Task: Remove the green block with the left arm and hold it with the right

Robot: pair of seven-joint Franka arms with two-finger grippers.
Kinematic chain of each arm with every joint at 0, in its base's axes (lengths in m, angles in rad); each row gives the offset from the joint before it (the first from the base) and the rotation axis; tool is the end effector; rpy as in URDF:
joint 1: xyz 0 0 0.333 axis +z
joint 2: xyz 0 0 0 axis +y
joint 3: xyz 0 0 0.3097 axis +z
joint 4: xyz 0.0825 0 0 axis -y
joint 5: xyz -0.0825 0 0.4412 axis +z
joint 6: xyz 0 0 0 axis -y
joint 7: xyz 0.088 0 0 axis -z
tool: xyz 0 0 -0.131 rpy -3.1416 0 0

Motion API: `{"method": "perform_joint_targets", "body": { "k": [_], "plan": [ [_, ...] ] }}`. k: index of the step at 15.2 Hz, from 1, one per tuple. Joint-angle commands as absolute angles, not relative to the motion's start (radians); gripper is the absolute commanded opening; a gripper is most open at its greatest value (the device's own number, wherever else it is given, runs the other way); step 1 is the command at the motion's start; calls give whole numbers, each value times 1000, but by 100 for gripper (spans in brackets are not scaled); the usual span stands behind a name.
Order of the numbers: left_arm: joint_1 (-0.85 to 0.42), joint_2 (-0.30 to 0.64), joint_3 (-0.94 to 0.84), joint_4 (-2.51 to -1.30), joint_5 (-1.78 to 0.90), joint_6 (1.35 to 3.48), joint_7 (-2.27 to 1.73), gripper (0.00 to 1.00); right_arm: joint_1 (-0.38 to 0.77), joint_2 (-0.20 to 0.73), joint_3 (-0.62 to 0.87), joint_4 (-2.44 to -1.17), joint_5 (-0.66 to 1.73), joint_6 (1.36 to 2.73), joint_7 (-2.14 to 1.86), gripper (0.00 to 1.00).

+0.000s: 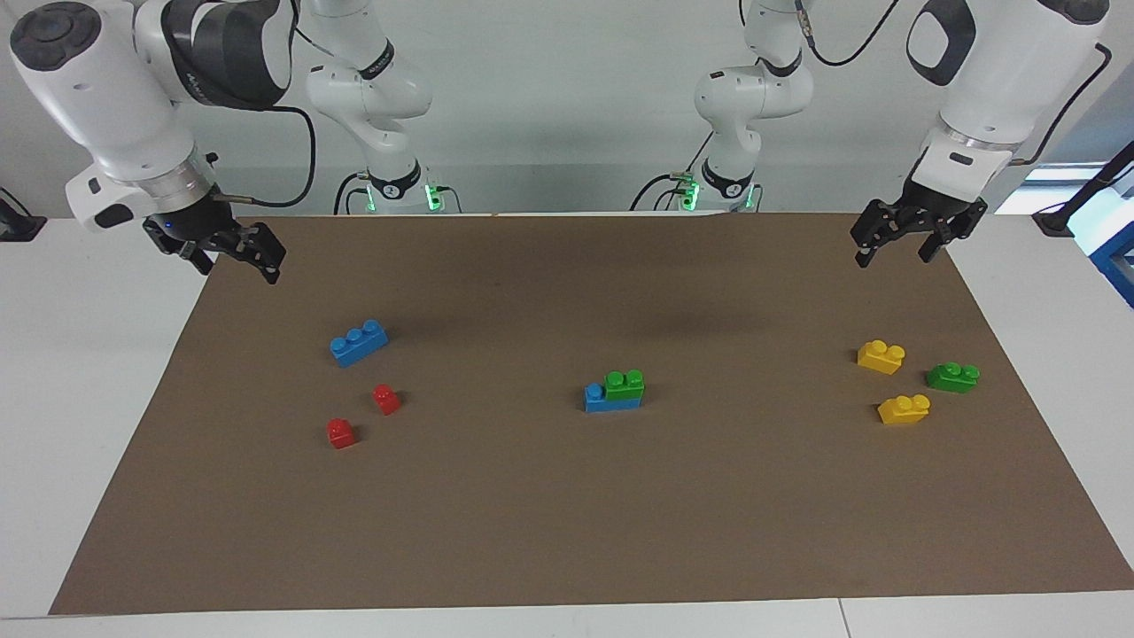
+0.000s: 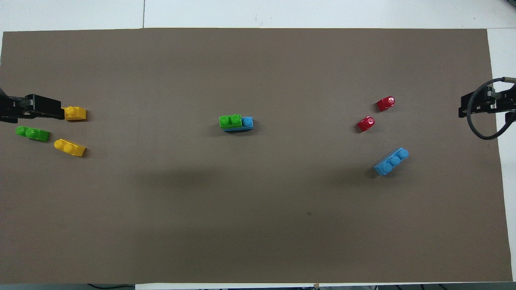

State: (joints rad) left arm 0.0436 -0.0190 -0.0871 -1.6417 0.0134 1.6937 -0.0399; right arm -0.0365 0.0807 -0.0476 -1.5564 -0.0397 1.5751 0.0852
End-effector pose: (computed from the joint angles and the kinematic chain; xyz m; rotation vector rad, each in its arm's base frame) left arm 0.6180 -0.0257 0.5793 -3.1276 0.0075 -0.1118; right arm 0.6300 -0.0574 0.5521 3.0857 -0.2596 -0.0958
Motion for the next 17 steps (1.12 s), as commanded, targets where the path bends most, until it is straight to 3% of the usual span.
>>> {"method": "perform_joint_targets", "body": {
  "k": [1, 17],
  "plan": [
    [38, -44, -83, -1671, 0, 1713, -38, 100, -44, 77, -38, -1568, -44, 1582, 94, 100],
    [51, -49, -83, -1680, 0, 1712, -23, 100, -37, 78, -35, -1562, -43, 1586, 101, 100]
  ]
}}
